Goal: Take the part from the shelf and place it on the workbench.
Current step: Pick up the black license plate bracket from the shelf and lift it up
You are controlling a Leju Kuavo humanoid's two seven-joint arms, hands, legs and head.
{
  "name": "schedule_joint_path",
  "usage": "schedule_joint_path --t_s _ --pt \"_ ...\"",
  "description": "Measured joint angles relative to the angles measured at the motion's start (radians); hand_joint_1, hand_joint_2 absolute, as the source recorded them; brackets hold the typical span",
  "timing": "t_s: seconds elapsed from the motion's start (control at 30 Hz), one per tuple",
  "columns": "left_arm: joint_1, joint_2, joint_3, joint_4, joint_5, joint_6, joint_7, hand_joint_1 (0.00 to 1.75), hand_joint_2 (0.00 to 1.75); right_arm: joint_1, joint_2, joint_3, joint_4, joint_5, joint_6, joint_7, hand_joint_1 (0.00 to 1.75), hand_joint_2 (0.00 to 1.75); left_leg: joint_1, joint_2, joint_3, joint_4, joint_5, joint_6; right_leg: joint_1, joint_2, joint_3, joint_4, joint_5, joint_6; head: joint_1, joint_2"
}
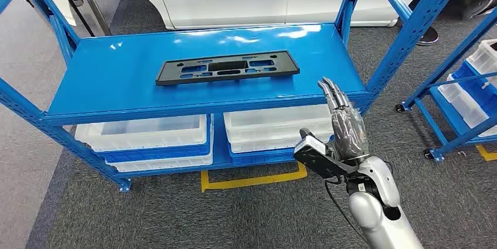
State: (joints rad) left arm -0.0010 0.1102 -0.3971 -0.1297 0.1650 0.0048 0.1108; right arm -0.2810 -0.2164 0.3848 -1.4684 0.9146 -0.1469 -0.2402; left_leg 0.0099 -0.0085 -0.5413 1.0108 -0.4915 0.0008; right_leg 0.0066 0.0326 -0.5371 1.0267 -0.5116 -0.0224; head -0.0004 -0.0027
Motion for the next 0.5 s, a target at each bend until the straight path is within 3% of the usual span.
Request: schedule_joint_path --t_s 0.3,0.5 --pt "0.003 0.000 -0.001 0.007 0.031 0.010 0.002 0.00 0.00 -0.059 -0.055 0.133 -0.106 0.224 -0.007 0.034 0.00 0.00 0.000 0.000 0.000 0.000 0.000 0.000 0.000 0.000 0.000 0.000 0.000 0.000 0.000 0.000" --pt "0.004 0.003 -0.003 0.009 0.056 0.011 0.000 0.00 0.00 -0.170 -0.051 0.269 -0.102 0.344 0.004 0.054 0.00 0.00 0.000 0.000 0.000 0.000 0.000 0.000 0.000 0.000 0.000 0.001 0.000 0.000 0.000 0.000"
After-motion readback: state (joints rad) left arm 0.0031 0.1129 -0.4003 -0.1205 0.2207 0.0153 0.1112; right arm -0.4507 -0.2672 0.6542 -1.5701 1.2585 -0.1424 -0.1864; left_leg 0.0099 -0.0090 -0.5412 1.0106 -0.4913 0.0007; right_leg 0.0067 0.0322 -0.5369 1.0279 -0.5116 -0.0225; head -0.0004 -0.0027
